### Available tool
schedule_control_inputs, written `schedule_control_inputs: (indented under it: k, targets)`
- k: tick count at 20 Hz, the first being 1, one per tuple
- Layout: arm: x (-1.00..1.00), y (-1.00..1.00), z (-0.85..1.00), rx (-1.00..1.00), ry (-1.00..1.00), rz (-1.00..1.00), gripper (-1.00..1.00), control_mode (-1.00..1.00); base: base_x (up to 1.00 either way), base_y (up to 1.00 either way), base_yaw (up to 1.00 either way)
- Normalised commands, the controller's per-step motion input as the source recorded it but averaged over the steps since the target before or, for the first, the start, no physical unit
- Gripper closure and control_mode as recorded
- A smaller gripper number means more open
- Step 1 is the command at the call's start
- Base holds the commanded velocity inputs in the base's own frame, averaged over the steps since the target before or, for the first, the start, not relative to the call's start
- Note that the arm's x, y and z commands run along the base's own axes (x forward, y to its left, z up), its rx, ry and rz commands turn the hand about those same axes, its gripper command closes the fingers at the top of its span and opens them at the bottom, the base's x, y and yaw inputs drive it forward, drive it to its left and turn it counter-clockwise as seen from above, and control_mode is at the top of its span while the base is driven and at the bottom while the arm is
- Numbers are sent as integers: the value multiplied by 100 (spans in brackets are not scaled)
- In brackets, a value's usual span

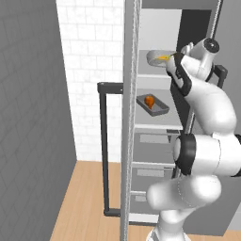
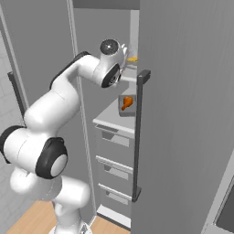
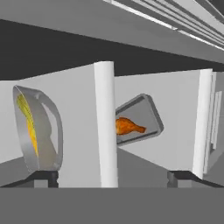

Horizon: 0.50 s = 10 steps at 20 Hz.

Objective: Take the meat container that has the chicken drumstick and place it on the second highest rack of the freezer. Then take the vegetable container that has the cucumber and corn and place it on the highest rack of the freezer.

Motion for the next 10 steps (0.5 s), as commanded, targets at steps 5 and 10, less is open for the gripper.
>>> schedule_control_inputs:
  k: [5,10]
  targets:
    - [-87,68,-1,-12,23,1,-100,-100,0,0,0]
    - [-99,45,-12,-6,12,7,-100,-100,0,0,0]
